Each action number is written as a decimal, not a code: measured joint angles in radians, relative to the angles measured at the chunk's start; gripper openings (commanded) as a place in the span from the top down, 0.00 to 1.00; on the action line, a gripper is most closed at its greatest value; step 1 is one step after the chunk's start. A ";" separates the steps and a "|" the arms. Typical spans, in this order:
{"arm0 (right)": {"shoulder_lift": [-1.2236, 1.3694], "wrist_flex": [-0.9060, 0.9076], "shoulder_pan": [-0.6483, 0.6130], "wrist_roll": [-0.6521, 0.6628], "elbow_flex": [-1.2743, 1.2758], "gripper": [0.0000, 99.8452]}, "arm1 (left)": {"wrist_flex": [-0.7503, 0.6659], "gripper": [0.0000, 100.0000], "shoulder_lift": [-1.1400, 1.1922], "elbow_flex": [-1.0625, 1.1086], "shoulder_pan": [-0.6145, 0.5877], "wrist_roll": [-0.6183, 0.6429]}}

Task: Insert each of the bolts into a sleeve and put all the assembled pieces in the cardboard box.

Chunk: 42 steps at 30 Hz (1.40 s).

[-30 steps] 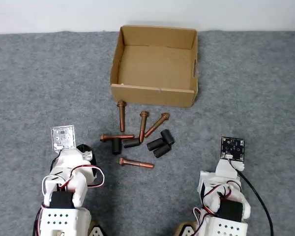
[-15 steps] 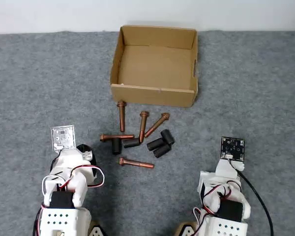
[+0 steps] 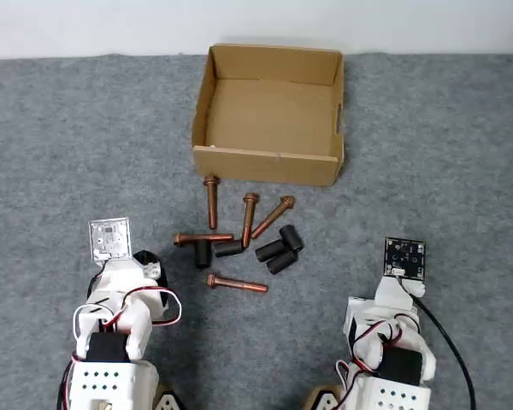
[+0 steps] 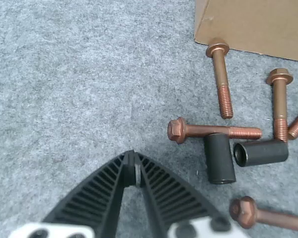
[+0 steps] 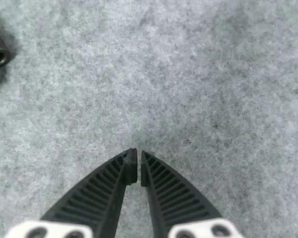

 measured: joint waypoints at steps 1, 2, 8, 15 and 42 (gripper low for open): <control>0.000 0.000 0.000 0.000 0.000 0.99 | 0.000 0.99 0.000 0.000 0.000 0.000; 0.000 0.000 0.000 0.000 0.000 0.99 | 0.000 0.99 0.000 0.000 0.000 0.000; 0.000 0.000 -0.003 0.000 0.000 0.99 | 0.000 0.99 0.000 0.000 0.000 0.000; 0.000 -0.118 -0.087 0.000 -0.031 0.99 | 0.000 0.99 0.000 0.000 0.000 0.000; 1.441 -0.137 -0.356 0.098 -1.148 0.99 | 0.000 0.99 0.000 0.000 0.000 0.000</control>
